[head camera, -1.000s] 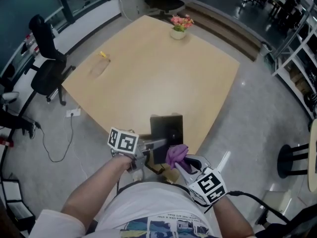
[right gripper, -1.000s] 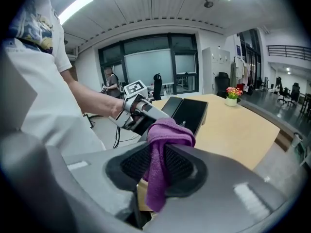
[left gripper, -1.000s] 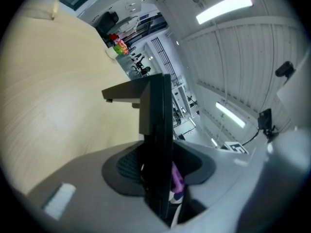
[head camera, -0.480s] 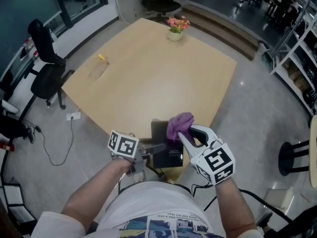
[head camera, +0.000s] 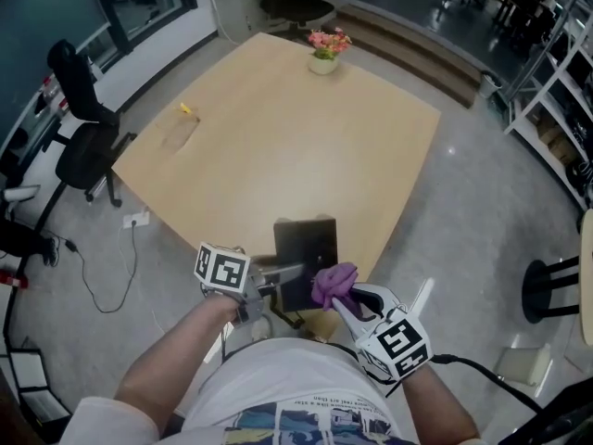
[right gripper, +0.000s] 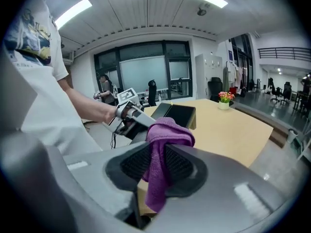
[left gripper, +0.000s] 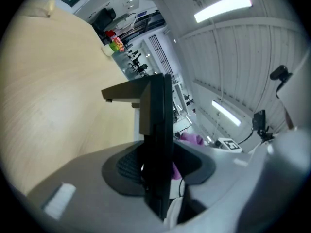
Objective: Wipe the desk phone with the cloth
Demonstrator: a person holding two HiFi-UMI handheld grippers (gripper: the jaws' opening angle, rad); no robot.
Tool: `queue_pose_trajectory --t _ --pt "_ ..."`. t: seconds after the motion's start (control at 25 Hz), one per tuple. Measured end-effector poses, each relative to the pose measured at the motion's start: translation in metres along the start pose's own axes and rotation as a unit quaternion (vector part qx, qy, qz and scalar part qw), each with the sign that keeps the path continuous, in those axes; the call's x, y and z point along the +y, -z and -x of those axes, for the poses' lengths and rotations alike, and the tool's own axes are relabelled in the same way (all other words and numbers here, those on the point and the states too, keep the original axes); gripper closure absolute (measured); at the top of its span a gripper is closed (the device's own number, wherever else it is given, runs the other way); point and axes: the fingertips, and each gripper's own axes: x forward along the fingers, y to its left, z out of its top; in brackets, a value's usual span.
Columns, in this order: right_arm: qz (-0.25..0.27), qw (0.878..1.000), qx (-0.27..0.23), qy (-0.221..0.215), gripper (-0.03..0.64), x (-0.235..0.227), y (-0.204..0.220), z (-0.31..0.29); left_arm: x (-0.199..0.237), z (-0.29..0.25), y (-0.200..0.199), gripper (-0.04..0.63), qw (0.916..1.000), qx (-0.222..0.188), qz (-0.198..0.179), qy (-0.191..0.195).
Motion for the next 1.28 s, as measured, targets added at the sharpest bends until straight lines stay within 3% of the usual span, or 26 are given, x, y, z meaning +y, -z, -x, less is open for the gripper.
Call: queue_pose_trajectory --t 0.2,0.56,0.72,1.28 --pt "-0.001 1.0 0.005 0.003 0.525 -0.004 0.004 0.008 0.009 0.004 -0.006 0.403 1.0 0.001 -0.007 -0.005" --pt "0.019 0.995 -0.077 0.056 0.526 -0.067 -0.077 0.009 0.003 0.0 -0.001 0.403 0.9997 0.023 -0.008 0.002" --pt "0.011 0.994 -0.091 0.063 0.526 -0.083 -0.09 0.003 -0.002 -0.002 0.003 0.403 0.9996 0.027 -0.009 0.008" --pt "-0.055 0.998 -0.033 0.01 0.525 -0.026 0.002 0.009 -0.003 0.009 -0.018 0.403 0.9998 -0.008 -0.004 0.019"
